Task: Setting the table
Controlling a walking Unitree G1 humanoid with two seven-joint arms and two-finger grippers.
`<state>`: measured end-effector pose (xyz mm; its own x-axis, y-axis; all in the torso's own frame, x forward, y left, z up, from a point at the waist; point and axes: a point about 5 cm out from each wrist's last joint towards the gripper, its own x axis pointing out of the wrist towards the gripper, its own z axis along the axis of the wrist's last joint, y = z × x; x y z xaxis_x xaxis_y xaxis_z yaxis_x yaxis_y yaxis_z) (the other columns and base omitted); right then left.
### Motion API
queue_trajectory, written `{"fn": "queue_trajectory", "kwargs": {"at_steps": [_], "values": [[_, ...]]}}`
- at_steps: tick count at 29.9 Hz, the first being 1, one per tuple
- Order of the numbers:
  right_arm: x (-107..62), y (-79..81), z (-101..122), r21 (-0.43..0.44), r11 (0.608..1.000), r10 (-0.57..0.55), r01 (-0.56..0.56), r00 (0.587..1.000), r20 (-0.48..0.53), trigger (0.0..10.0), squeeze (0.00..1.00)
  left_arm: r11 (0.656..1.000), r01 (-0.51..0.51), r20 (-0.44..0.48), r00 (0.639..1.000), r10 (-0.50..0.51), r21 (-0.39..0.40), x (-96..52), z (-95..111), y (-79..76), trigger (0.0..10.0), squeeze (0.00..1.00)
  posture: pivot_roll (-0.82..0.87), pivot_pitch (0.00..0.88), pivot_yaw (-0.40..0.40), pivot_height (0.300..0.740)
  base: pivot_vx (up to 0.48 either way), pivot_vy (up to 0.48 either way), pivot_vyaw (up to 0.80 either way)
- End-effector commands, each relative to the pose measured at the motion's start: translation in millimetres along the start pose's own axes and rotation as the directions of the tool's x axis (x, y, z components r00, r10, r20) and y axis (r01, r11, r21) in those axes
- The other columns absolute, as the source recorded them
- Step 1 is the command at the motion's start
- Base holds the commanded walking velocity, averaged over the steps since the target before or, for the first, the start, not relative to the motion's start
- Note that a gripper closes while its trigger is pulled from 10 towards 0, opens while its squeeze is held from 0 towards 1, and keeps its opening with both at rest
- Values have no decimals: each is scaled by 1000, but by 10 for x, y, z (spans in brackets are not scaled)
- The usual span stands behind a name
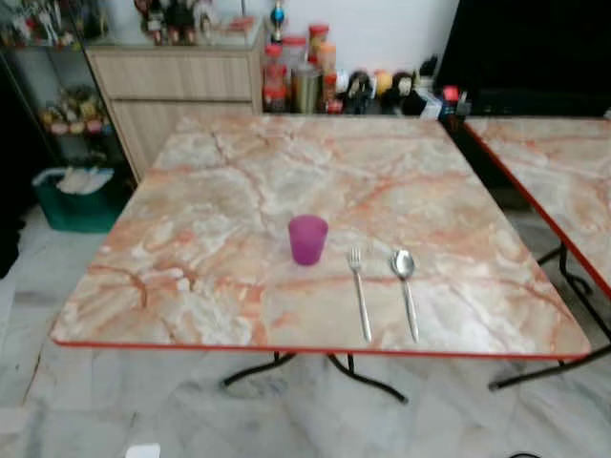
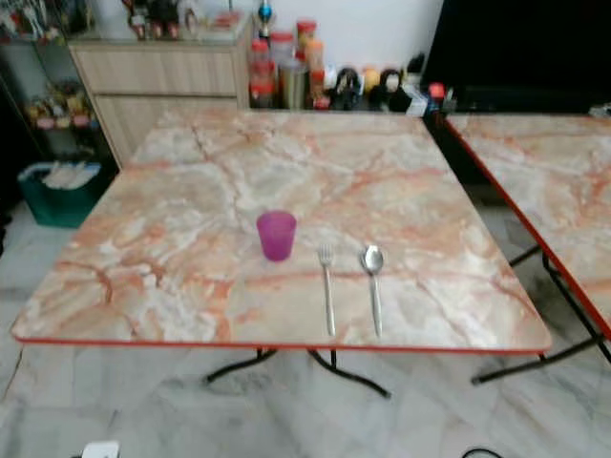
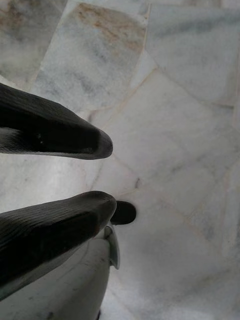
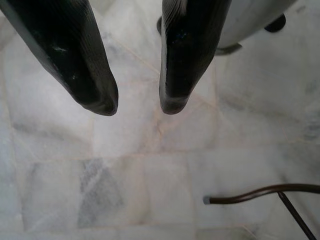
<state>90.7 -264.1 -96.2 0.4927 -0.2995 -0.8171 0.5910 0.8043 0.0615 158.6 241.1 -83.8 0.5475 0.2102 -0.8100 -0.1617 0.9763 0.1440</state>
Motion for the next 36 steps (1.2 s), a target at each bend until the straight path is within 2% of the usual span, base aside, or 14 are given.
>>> {"fn": "queue_trajectory", "kwargs": {"at_steps": [1,10,11,13,15,24,25,26,27,28,30,31,33,36], "values": [[-22,-62,-50,8,1000,-19,19,1000,-18,10000,0,999,-22,-15,1000,21,-29,-9,-50,6,10000,0,17,44,-33,740,0,0,0],[-24,-58,-59,11,1000,-19,19,1000,-20,10000,0,970,-174,-9,985,175,-167,-29,-85,71,10000,0,29,50,-32,740,0,0,0],[-24,-58,-60,12,1000,-18,19,1000,-21,10000,0,920,-322,64,937,344,-222,-46,158,478,10000,0,29,50,-32,740,0,0,0],[-24,-58,-61,13,1000,-18,19,1000,-21,10000,0,896,-371,87,912,401,-242,-65,247,620,10000,0,29,50,-32,740,0,0,0],[-25,-56,-65,13,1000,-18,18,1000,-23,10000,0,798,-512,149,804,575,-319,-157,483,972,10000,0,40,52,-33,740,0,0,0],[-24,-54,-63,13,1000,-18,19,1000,-22,10000,0,689,-570,269,649,712,-448,-298,887,1244,10000,0,37,51,-33,740,0,0,0],[-23,-54,-62,12,1000,-18,19,1000,-22,10000,0,680,-563,336,598,727,-469,-347,1113,1286,10000,0,38,50,-34,740,0,0,0],[-23,-54,-61,11,1000,-18,18,1000,-22,10000,0,685,-531,467,501,728,-498,-466,1556,1319,10000,0,38,50,-34,740,0,0,0],[-23,-54,-60,11,1000,-18,18,1000,-21,10000,0,701,-494,522,468,713,-514,-519,1758,1298,10000,0,38,51,-34,740,0,0,0],[-23,-54,-60,11,1000,-18,18,1000,-21,10000,0,701,-494,522,468,713,-514,-519,1758,1298,10000,0,38,51,-34,740,0,0,0],[-23,-55,-60,12,1000,-19,19,1000,-21,10000,0,811,-313,670,457,585,-494,-599,2208,1107,10000,0,37,50,-33,740,0,0,0],[-23,-55,-60,12,1000,-19,19,1000,-21,10000,0,811,-313,670,457,585,-494,-599,2208,1107,10000,0,37,50,-33,740,0,0,0],[-23,-54,-61,13,1000,-19,20,1000,-21,10000,0,931,-124,824,436,363,-344,-688,2628,743,10000,0,32,50,-30,740,0,0,0],[-25,-56,-61,15,1000,-22,22,1000,-16,10000,0,977,49,898,404,173,-210,-775,2905,351,10000,0,28,51,-26,740,0,0,0]]}}
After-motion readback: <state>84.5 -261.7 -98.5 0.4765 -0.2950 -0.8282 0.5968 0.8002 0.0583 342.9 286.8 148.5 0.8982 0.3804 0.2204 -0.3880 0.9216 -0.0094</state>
